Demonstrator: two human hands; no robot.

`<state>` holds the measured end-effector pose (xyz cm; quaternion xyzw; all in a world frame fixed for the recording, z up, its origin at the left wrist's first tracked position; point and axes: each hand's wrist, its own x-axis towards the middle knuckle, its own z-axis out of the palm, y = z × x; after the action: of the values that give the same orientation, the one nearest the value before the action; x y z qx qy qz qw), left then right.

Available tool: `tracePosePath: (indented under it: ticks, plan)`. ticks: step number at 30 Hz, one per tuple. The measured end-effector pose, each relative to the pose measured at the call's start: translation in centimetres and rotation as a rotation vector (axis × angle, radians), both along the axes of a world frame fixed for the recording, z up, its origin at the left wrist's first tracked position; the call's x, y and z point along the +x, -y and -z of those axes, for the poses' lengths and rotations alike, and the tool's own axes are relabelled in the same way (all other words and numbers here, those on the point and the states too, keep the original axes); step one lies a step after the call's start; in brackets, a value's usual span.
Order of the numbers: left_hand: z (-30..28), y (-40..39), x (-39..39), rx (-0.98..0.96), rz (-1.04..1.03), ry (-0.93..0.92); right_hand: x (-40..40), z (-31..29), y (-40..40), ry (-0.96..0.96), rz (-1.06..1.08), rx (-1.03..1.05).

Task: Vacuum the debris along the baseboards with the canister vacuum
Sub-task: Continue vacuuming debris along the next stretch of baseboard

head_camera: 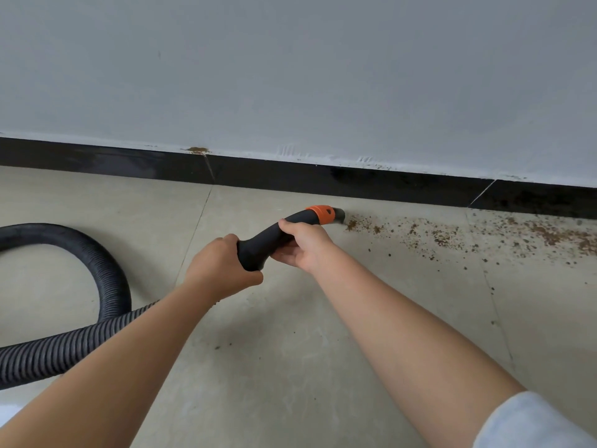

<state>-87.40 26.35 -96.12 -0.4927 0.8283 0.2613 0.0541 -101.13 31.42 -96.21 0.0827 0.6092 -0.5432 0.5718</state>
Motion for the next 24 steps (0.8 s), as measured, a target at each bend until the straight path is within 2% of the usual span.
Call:
tracePosePath:
  ticks: [15,20,24]
  plan:
    - [0.3,-2.6,-5.1,-0.006,0.084,-0.039,-4.1,0.1,-3.2,-0.053,0.114,0.019]
    - [-0.1,-2.2,-4.0,0.018,0.006,-0.164,-3.4,-0.9,-2.1,-0.143,0.086,-0.094]
    - [-0.3,-1.3,-2.0,0.015,-0.014,-0.156,-1.8,-0.8,-1.1,-0.078,0.046,-0.087]
